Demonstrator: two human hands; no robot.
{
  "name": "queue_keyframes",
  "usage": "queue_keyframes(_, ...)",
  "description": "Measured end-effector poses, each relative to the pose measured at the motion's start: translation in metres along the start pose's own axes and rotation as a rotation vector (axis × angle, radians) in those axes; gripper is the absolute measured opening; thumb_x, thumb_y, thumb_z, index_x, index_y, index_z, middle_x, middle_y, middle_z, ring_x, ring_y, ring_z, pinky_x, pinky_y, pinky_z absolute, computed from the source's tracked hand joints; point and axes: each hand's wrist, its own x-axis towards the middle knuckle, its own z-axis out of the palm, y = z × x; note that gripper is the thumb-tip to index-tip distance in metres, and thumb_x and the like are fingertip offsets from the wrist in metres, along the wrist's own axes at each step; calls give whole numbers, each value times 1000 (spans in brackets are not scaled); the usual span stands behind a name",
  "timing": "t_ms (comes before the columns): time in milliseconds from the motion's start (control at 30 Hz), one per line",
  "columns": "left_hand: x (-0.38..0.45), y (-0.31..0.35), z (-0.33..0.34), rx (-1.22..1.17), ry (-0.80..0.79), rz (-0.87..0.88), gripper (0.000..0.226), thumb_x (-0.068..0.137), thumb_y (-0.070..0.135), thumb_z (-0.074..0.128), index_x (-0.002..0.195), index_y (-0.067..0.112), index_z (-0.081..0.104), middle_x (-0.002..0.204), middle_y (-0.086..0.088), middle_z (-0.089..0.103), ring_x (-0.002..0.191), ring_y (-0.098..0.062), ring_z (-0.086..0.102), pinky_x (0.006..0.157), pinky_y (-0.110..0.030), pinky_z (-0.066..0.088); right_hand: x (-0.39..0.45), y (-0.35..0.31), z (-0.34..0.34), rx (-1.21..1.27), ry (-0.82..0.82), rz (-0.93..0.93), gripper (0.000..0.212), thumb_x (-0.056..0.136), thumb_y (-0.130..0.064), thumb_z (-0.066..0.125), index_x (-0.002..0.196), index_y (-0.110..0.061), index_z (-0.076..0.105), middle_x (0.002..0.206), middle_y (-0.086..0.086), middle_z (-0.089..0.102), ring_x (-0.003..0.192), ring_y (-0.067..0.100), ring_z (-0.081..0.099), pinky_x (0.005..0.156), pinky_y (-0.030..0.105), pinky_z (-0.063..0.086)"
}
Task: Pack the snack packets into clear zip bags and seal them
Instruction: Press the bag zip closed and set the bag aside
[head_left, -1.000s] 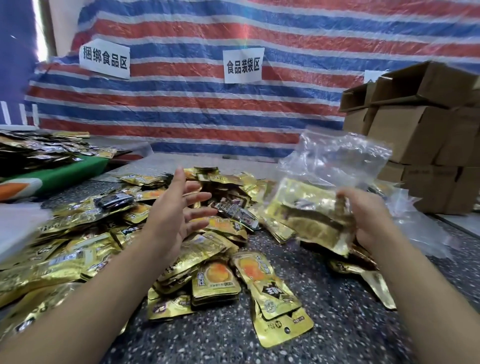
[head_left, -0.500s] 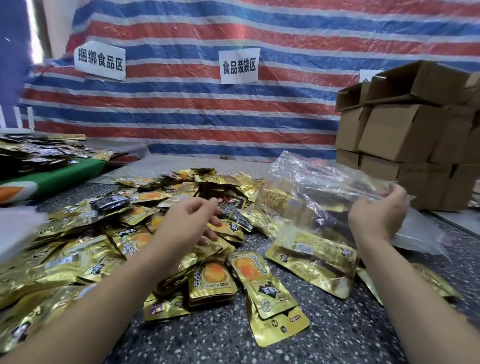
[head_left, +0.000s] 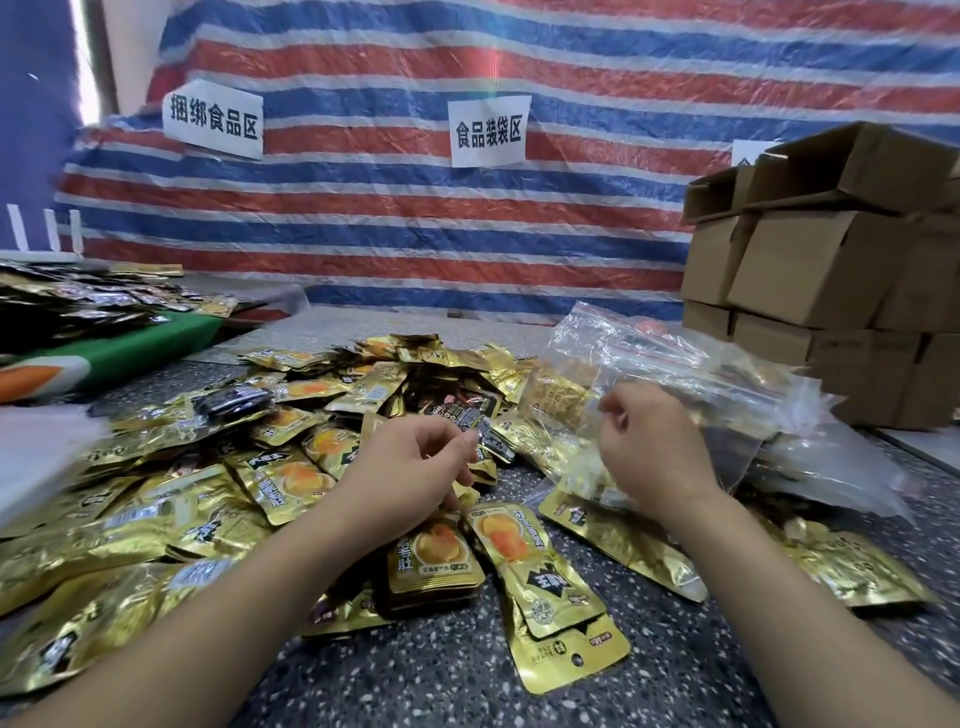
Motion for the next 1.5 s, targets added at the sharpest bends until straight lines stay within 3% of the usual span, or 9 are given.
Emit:
queue_keyframes(133, 0, -4, 3, 38, 23, 21, 24, 99, 34, 53, 84, 22, 68, 72, 10, 71, 56, -7, 67, 51, -18, 48, -9, 1, 14, -182, -338, 52, 6, 93, -23, 53, 89, -20, 56, 97, -2, 61, 87, 21, 58, 76, 38, 53)
queue_keyframes(367, 1, -3, 7, 60, 90, 81, 24, 99, 30, 53, 82, 21, 68, 73, 2, 69, 59, -13, 67, 57, -30, 54, -15, -22, 13, -59, -169, -115, 19, 96, -22, 51, 82, -14, 61, 83, -2, 60, 78, 17, 55, 69, 35, 50)
queue_keyframes(567, 12, 5, -26, 245, 305, 115, 25, 101, 26, 50, 87, 16, 67, 75, -1, 66, 60, -16, 58, 54, -36, 47, -28, -56, 13, -4, -279, -308, 24, 98, -26, 47, 78, -17, 56, 76, -6, 55, 71, 15, 55, 65, 35, 52)
queue_keyframes(667, 21, -6, -70, 245, 473, 26, 27, 102, 25, 47, 89, 12, 67, 81, -7, 68, 68, -23, 61, 57, -40, 50, -30, -60, 13, 5, -308, -334, 25, 98, -27, 47, 77, -17, 57, 74, -6, 56, 71, 14, 55, 68, 37, 54)
queue_keyframes(800, 16, -52, -147, 640, 624, -198, 22, 100, 16, 46, 93, 5, 63, 88, -12, 64, 80, -31, 56, 66, -35, 40, -31, -63, 13, 14, -292, -349, 27, 98, -27, 48, 76, -17, 59, 70, -6, 59, 66, 13, 57, 68, 37, 54)
queue_keyframes(867, 3, -76, -177, 824, 582, -373, 26, 100, 14, 45, 98, -4, 63, 99, -24, 66, 97, -39, 60, 75, -42, 47, -32, -64, 13, 35, -280, -341, 27, 98, -27, 49, 76, -17, 59, 69, -6, 59, 66, 13, 57, 68, 36, 54)
queue_keyframes(1067, -32, -127, -220, 1106, 296, -679, 29, 99, 27, 46, 110, 11, 67, 115, -10, 67, 107, -30, 61, 90, -36, 52, -34, -67, 11, 57, -301, -334, 31, 99, -25, 50, 69, -16, 53, 64, -6, 55, 61, 12, 53, 63, 32, 51)
queue_keyframes(1267, -36, -130, -225, 1166, 328, -661, 13, 92, 14, 57, 81, 9, 62, 75, -3, 57, 79, -25, 58, 61, -30, 48, -31, -64, 11, 38, -310, -317, 30, 98, -28, 50, 73, -13, 56, 69, -2, 57, 66, 18, 54, 62, 34, 46)
queue_keyframes(1500, -39, -131, -227, 1333, 237, -595, 11, 89, 9, 58, 78, 9, 61, 66, 1, 50, 69, -22, 53, 56, -26, 40, -32, -66, 10, 44, -332, -302, 29, 98, -29, 50, 75, -14, 58, 69, -3, 58, 65, 16, 55, 65, 39, 51)
